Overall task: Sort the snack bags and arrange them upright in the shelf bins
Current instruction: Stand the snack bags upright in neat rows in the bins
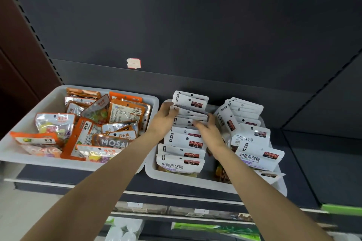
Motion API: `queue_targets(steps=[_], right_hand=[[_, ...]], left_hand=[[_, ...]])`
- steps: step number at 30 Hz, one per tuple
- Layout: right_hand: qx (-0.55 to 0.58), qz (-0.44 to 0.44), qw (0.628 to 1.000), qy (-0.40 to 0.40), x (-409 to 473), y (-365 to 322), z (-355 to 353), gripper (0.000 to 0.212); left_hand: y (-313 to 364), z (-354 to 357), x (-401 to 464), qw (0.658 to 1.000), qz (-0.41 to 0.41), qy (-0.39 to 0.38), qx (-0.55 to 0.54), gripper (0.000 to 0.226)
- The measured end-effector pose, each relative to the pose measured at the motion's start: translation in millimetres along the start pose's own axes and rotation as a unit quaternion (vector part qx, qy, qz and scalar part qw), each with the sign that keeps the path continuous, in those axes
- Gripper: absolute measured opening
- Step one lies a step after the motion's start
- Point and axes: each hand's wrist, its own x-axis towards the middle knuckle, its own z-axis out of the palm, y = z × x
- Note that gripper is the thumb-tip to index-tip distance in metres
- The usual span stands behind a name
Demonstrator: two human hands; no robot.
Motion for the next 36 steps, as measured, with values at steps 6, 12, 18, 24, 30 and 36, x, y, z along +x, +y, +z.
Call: queue_targets(steps=[6,12,18,24,30,36], right_hand=[[-0.065,0.027,0.998,0.002,21,-22,-7,0.069],[-0.060,0.016,0.997,-0.054,16,-11,-1,0.066],[-0.014,0.032,0.999,0.015,19,-12,-5,0.066],[-0.085,0.045,0.995,0.036,25,-18,-8,0.057],[-0.054,0.043,0.997,0.023,20,-5,-8,0.051],[0.000,0.078,0.997,0.002,35,-19,-14,0.062]], left_hand=[[15,-3,19,0.997,-0.082,0.006,0.002,0.050],[3,4,21,0.993,-0.101,-0.034,-0.060,0.055],[-4,-1,19,0.999,-0.009,-0.026,0.043,0.046],[0,-7,15,0.936,0.127,-0.055,0.322,0.057],[-8,-12,11,0.923,0.097,-0.091,0.360,0.050],[17,-8,23,0.997,-0.024,-0.009,0.076,0.052]])
